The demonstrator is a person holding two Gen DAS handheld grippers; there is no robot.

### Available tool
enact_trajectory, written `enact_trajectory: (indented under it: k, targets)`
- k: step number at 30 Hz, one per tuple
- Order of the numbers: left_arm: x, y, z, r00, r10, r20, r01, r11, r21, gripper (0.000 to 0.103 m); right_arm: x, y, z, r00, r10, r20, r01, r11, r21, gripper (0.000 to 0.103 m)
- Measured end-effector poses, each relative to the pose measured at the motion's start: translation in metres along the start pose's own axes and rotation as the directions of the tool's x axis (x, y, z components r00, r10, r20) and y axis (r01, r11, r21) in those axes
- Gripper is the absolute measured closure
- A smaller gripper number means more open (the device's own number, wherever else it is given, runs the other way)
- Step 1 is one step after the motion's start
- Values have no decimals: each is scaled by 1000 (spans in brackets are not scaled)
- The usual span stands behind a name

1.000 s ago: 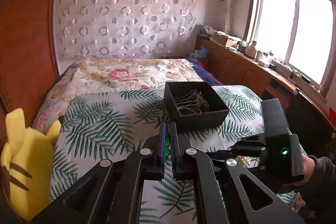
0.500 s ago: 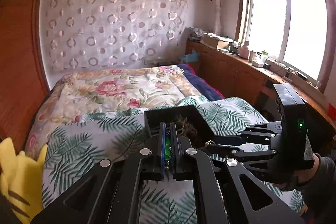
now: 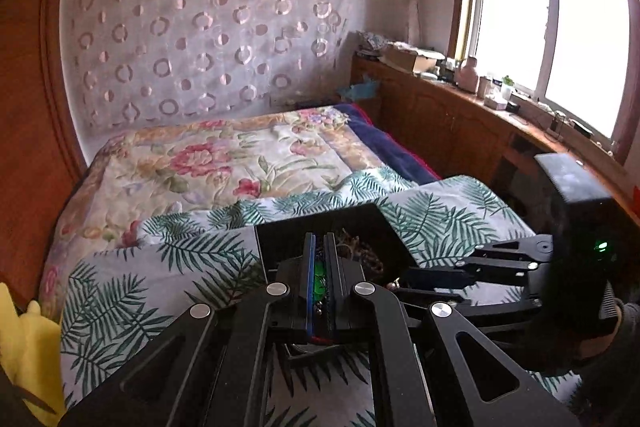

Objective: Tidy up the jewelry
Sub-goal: 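Lower the ring into the black box and open the left gripper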

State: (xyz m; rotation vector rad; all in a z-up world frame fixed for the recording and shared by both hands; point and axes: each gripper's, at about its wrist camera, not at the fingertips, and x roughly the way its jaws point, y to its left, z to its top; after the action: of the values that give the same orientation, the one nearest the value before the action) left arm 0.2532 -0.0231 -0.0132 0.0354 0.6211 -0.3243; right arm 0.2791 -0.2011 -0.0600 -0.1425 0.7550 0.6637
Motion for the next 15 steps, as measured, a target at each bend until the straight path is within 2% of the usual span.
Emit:
enact_trajectory:
  k: [15]
  targets:
    - [28,3,-12,998,-9,-54,9,1000,-8,99,2,-5,6,1000,9,16,-9,1000,13,78]
